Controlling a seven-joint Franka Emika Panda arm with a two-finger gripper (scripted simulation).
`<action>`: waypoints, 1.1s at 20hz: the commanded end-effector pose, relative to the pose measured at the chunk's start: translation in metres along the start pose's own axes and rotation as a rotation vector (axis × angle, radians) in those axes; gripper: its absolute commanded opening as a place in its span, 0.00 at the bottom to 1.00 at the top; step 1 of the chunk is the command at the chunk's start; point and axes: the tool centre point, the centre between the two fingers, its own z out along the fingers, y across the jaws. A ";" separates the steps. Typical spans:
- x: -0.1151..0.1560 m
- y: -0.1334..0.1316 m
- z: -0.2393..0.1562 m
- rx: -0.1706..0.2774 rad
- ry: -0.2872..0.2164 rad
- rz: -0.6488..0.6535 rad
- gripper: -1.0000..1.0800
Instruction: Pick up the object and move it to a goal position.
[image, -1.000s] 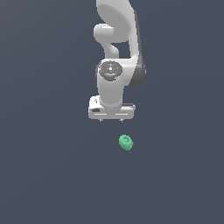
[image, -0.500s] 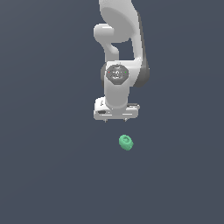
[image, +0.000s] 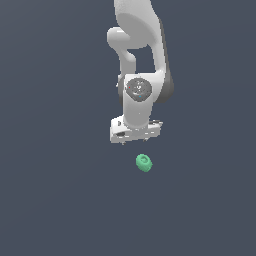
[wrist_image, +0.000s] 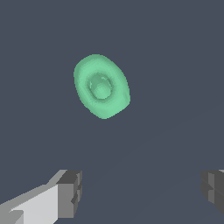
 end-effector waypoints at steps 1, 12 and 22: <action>0.008 -0.003 0.002 -0.004 0.008 -0.057 0.96; 0.051 -0.023 0.015 -0.026 0.054 -0.380 0.96; 0.070 -0.033 0.021 -0.037 0.077 -0.531 0.96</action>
